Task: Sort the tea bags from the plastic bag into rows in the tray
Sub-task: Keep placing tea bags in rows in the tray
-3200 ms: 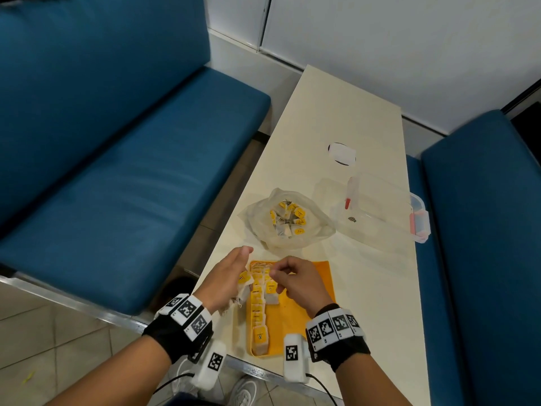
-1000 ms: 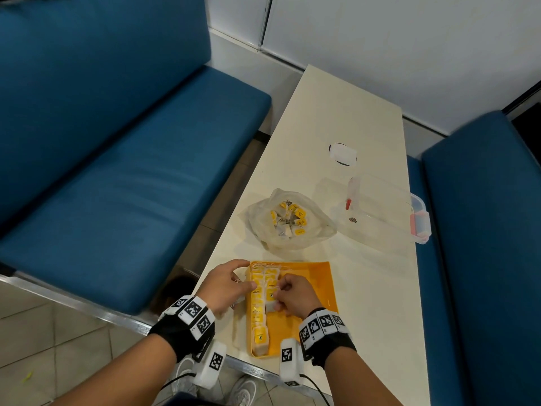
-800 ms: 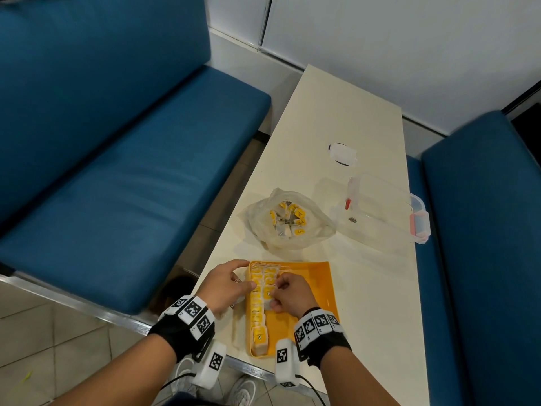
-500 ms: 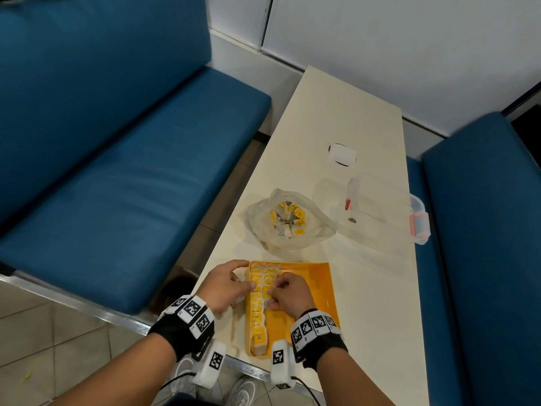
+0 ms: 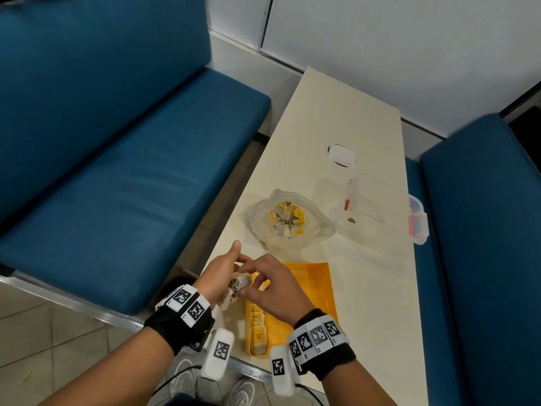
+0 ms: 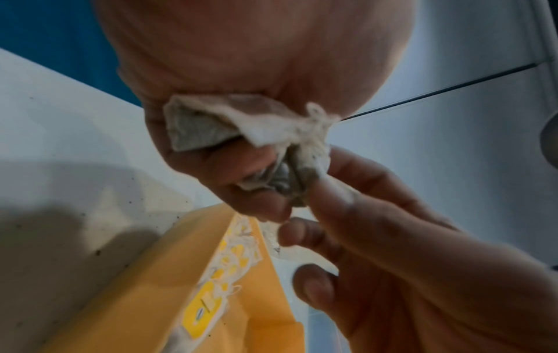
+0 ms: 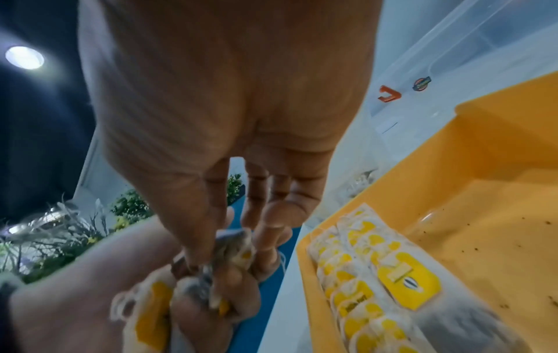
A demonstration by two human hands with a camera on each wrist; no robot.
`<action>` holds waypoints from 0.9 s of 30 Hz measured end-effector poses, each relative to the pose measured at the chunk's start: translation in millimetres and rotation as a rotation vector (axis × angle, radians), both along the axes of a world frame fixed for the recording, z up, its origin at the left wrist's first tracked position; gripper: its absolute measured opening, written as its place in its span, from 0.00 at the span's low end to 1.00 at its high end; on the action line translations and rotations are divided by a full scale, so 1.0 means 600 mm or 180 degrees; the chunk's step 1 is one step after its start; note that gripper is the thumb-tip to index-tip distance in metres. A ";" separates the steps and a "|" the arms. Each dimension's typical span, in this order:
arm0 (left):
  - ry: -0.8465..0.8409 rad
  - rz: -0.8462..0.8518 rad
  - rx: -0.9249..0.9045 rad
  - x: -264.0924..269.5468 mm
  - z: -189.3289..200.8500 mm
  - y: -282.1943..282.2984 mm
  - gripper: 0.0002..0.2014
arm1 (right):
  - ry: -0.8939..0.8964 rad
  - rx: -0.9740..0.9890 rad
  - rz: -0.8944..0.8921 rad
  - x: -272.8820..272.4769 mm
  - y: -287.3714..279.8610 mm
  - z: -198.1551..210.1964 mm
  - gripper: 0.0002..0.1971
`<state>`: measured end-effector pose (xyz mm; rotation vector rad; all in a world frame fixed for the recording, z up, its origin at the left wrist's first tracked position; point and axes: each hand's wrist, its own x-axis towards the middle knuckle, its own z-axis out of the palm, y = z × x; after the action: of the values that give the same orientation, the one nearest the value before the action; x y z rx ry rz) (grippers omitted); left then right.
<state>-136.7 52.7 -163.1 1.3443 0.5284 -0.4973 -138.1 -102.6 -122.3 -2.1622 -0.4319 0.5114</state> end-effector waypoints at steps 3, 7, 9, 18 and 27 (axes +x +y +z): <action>0.0114 -0.0067 -0.0195 0.000 0.009 -0.004 0.33 | -0.0018 0.0012 -0.0323 0.004 0.001 -0.013 0.12; 0.0272 0.0015 -0.0685 -0.004 0.003 0.003 0.32 | 0.0332 0.0395 -0.0806 0.009 -0.009 -0.021 0.09; 0.0295 0.0059 -0.0807 -0.006 0.008 0.005 0.28 | 0.0621 0.0694 -0.1069 0.011 -0.013 -0.021 0.07; -0.0366 -0.0142 -0.0363 -0.013 0.023 0.002 0.03 | 0.1042 0.1339 -0.1533 0.009 -0.023 -0.020 0.07; -0.0926 -0.0460 0.0817 -0.010 0.037 -0.008 0.08 | 0.0422 0.0737 -0.1273 0.026 -0.031 -0.009 0.05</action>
<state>-142.8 47.8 -140.7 1.6768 0.2613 -0.3497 -122.7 -121.1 -127.7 -1.9106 0.0187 0.3564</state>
